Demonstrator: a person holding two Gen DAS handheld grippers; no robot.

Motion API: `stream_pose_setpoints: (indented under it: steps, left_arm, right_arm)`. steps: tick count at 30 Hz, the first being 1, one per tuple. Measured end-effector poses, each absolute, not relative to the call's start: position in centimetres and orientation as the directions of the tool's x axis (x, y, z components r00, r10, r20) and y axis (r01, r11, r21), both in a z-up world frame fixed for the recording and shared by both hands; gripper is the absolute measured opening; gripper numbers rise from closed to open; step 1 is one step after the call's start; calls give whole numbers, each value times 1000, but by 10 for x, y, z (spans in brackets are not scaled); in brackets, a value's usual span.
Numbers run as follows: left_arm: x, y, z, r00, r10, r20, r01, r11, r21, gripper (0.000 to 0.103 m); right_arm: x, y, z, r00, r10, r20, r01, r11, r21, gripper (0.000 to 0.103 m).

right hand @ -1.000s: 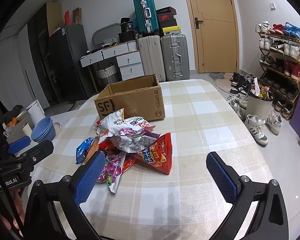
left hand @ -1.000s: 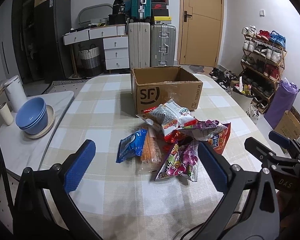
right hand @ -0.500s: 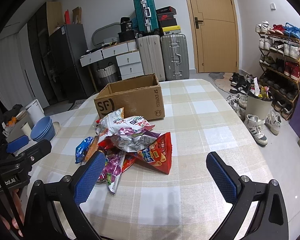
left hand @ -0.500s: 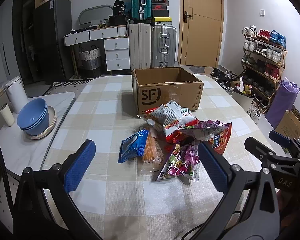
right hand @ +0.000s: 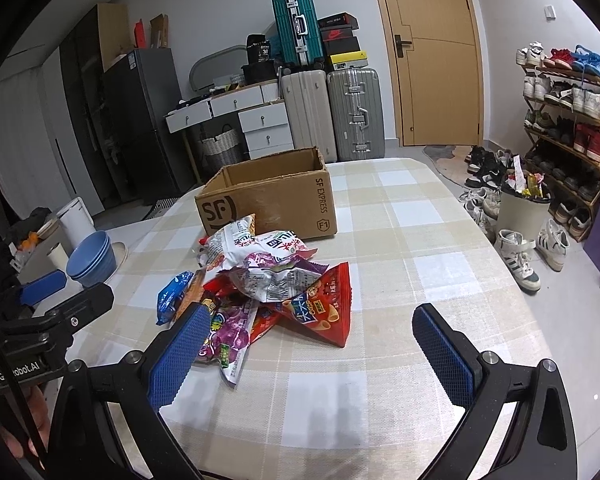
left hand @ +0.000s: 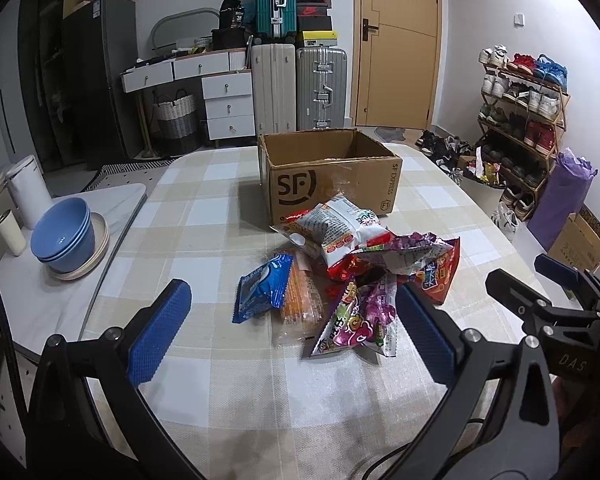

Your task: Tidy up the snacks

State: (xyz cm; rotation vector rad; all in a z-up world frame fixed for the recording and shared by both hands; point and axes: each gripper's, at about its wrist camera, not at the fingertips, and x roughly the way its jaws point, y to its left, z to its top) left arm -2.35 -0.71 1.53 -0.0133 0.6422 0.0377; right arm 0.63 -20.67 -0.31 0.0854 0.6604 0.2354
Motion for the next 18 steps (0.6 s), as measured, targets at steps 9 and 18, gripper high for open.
stream_pose_setpoints:
  steps: [9,18]
  left_arm:
    - [-26,-11,13,803,13,-596,-23,1000,-9,102]
    - [-26,-9,13,800,10,-600,-26,999,-19,102]
  right_arm:
    - [6,-207,-4,761,246,-601,-191,969,155,103]
    - [8,-207,-6,760,240,-604,-182,971,157,103]
